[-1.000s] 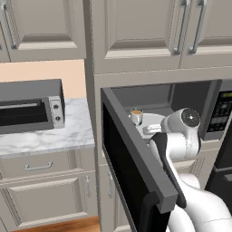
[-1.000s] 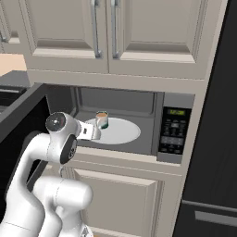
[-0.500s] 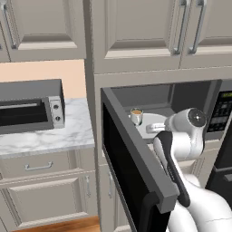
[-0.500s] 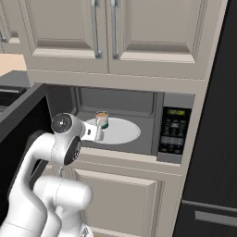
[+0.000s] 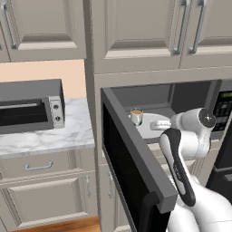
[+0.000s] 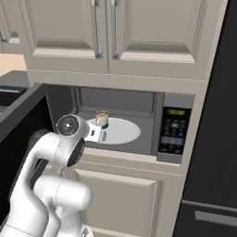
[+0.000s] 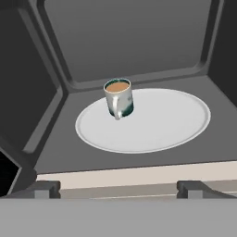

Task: Pick the cup of tea, navigate to the dining table, and place it on the saucer.

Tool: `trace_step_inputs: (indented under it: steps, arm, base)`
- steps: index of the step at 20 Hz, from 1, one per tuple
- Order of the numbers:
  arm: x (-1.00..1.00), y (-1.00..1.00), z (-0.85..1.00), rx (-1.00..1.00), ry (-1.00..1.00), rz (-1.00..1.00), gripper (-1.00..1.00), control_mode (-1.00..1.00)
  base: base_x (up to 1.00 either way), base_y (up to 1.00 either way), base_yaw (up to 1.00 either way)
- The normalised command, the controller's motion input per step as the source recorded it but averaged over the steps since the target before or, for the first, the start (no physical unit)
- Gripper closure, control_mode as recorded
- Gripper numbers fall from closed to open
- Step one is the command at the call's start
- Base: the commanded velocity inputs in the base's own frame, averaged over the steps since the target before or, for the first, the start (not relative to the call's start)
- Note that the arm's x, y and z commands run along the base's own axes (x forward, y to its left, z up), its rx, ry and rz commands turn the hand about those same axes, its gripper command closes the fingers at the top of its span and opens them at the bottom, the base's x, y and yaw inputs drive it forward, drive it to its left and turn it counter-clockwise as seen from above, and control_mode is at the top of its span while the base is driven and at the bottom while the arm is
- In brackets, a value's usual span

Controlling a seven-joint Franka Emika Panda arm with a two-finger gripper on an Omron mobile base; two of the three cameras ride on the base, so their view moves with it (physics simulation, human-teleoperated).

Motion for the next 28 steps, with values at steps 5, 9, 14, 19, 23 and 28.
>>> trace_step_inputs:
  steps: [5, 9, 14, 19, 23, 28]
  arm:
    - [0.01, 0.00, 0.00, 0.00, 0.00, 0.00, -1.00, -1.00]
    - [0.11, 0.00, 0.00, 0.00, 0.01, 0.00, -1.00, -1.00]
    - [0.23, 0.00, 0.00, 0.00, 0.00, -0.01, -1.00, -1.00]
    - [0.43, 0.09, 0.00, 0.00, 0.00, -0.12, -1.00, -1.00]
    - [0.46, 0.11, 0.00, 0.00, 0.00, -0.13, -1.00, -1.00]
    - [0.42, 0.22, -0.01, -0.05, 0.00, -0.13, -1.00, -1.00]
  base:
    - [0.00, 0.00, 0.00]
    - [0.00, 0.00, 0.00]
    - [0.00, 0.00, 0.00]
    - [0.00, 0.00, 0.00]
    - [0.00, 0.00, 0.00]
    - [0.00, 0.00, 0.00]
